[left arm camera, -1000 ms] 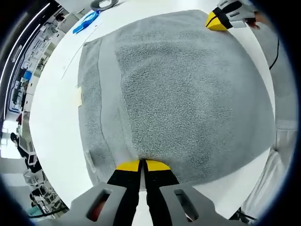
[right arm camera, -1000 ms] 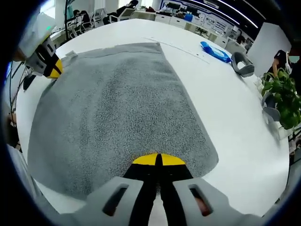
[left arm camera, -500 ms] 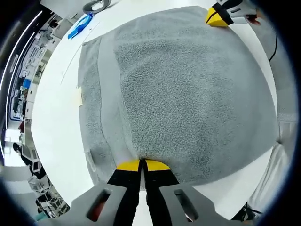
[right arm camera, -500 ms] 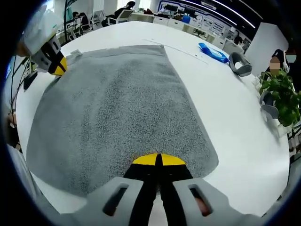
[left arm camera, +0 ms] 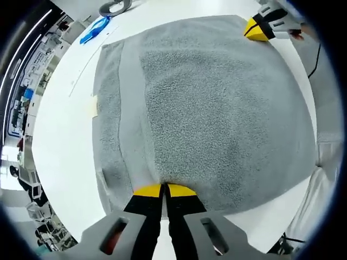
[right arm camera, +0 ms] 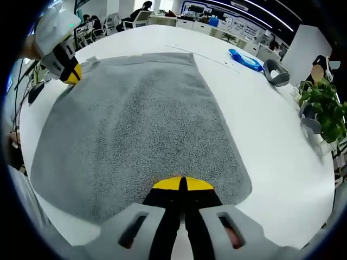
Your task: Fold the towel on the table until its edges align and the towel forms a compact rectangular stack.
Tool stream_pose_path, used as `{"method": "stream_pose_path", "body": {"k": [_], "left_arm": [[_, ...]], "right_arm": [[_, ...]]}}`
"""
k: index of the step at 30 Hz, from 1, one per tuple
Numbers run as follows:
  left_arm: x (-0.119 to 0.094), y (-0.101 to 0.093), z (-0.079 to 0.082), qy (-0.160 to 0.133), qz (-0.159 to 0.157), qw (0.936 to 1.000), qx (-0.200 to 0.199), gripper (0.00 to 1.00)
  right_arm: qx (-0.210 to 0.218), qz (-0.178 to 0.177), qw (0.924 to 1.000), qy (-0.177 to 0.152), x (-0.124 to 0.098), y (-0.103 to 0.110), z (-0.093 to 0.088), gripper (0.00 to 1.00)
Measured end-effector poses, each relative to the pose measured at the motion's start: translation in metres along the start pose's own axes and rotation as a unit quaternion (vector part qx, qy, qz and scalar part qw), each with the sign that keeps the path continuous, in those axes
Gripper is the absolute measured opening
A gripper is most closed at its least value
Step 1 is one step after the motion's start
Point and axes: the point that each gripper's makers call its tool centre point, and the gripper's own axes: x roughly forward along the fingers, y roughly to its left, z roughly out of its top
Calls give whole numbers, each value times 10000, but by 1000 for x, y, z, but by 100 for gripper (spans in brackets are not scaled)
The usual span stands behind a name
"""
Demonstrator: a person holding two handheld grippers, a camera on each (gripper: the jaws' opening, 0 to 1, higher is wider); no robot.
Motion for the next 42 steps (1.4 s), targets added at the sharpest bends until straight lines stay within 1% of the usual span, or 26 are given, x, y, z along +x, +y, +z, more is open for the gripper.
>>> {"method": "stream_pose_path", "body": {"k": [6, 10, 20, 32, 35, 38, 42], "left_arm": [[1, 2, 1, -175, -188, 9995, -163, 3], [2, 4, 2, -273, -185, 9993, -197, 3], [3, 6, 4, -116, -154, 9997, -115, 3], [6, 15, 9, -149, -240, 9996, -86, 3], [7, 18, 11, -108, -293, 9995, -106, 3], [7, 18, 12, -33, -290, 9996, -4, 3], [9, 21, 14, 54, -198, 9997, 128, 3]], "right_arm": [[101, 4, 9999, -87, -2, 2, -2, 0], [142, 42, 9998, -92, -4, 5, -4, 0], [114, 98, 9998, -92, -6, 9, -6, 0], [81, 193, 9997, -154, -11, 16, -11, 0], [64, 210, 9996, -174, -12, 18, -11, 0], [62, 228, 9996, -176, -13, 19, -12, 0], [131, 276, 9994, -186, -14, 22, -13, 0]]}}
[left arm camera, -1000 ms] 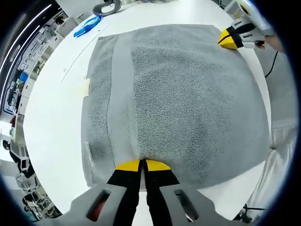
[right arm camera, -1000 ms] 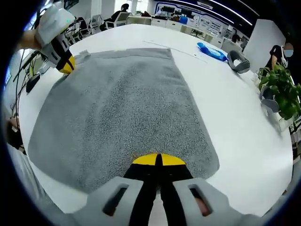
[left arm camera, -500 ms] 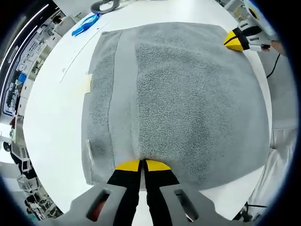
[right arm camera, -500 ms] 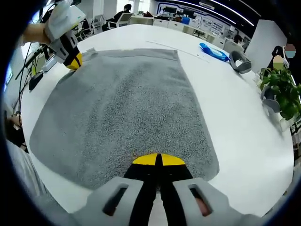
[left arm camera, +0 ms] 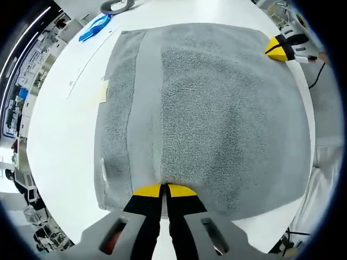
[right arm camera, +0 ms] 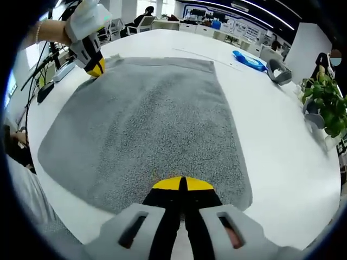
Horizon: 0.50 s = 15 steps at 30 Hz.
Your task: Fold the towel on the table until its edges align and the towel forms a compact rectangular stack.
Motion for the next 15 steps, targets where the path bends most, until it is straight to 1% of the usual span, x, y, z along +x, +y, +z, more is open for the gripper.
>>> {"method": "stream_pose_path", "body": {"k": [6, 15], "left_arm": [[1, 6, 2, -4, -21, 10000, -55, 3], [2, 11, 4, -77, -37, 9999, -88, 3]], "right_arm": [[136, 89, 9999, -31, -2, 5, -2, 0], [-45, 93, 9999, 16, -3, 9, -3, 0]]}}
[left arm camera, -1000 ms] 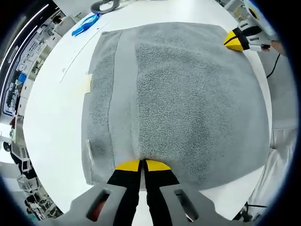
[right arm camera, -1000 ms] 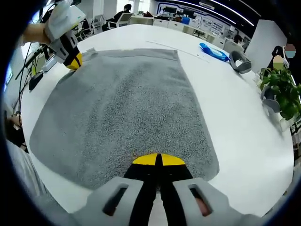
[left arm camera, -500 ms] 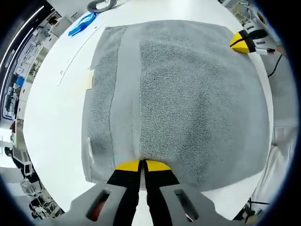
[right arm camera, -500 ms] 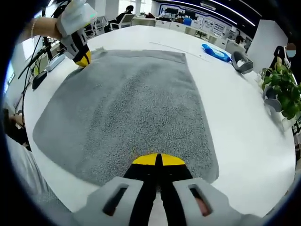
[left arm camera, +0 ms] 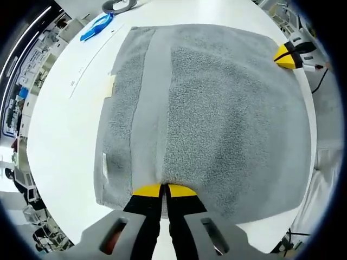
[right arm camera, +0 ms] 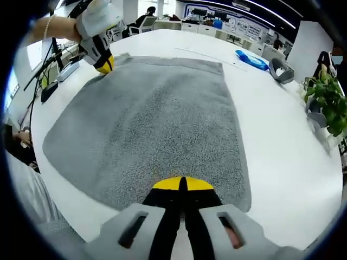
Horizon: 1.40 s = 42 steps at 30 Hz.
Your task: Fold the towel on the table until its edges align and the towel forms a compact rectangular stack.
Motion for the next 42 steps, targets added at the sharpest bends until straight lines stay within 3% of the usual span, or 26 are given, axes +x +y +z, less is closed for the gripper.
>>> {"method": "stream_pose_path", "body": {"k": [42], "left_arm": [[9, 26, 14, 204, -165, 9994, 239, 3]], "right_arm": [[100, 258, 9996, -52, -7, 31, -5, 0]]}}
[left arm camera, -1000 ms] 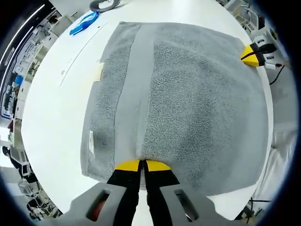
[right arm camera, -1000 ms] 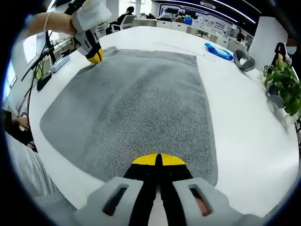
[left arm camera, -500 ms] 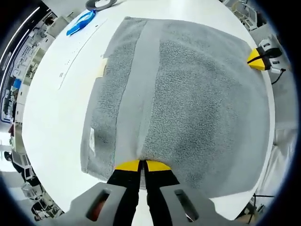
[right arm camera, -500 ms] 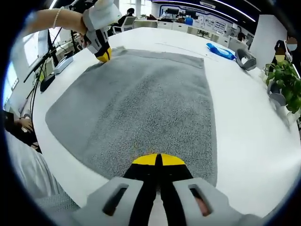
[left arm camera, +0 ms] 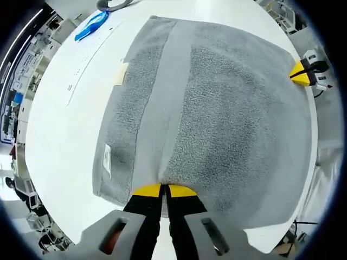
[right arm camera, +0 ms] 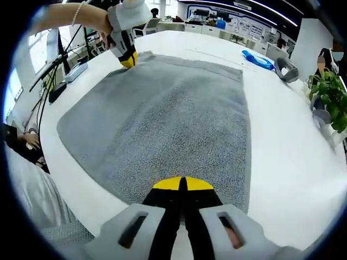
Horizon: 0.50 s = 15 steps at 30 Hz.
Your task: Fold the towel on the table until its edges align and the towel forms a compact rectangular stack.
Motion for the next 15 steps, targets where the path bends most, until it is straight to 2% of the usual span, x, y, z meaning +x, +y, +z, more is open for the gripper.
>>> {"method": "stream_pose_path", "body": {"k": [12, 15], "left_arm": [[2, 4, 2, -131, 21, 9999, -100, 3], [1, 3, 2, -242, 131, 9995, 172, 3]], "right_arm": [[-82, 16, 10000, 30, 0, 4, 0, 0], [29, 50, 10000, 44, 0, 3, 0, 0]]}}
